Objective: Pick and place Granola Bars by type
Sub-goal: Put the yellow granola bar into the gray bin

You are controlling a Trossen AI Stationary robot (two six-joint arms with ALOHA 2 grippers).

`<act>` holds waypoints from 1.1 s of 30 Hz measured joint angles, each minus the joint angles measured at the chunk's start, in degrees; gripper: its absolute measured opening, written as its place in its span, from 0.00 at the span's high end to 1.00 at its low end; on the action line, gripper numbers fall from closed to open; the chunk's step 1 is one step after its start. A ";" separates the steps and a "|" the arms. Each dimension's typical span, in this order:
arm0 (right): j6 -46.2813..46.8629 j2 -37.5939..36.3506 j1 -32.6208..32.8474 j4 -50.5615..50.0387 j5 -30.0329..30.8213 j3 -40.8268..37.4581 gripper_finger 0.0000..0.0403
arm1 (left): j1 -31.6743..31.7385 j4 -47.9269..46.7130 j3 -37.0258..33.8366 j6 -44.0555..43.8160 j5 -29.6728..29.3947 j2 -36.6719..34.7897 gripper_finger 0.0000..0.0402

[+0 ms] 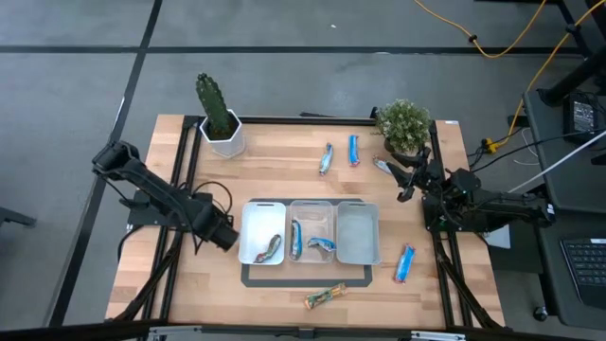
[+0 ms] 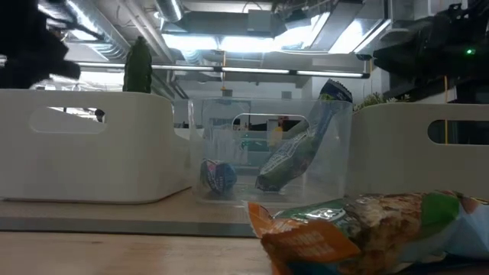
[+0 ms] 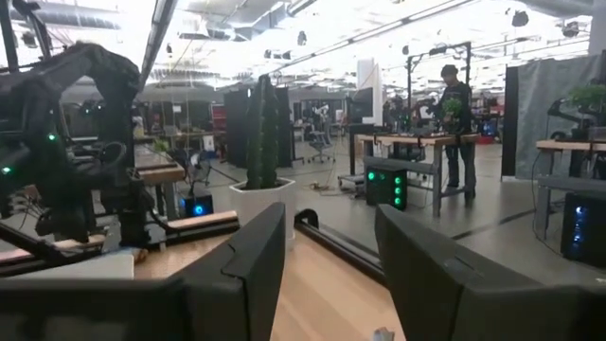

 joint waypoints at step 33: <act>4.05 0.00 0.00 -0.55 -0.02 0.00 0.58 | -0.58 24.44 -17.43 -0.38 1.30 -0.81 0.91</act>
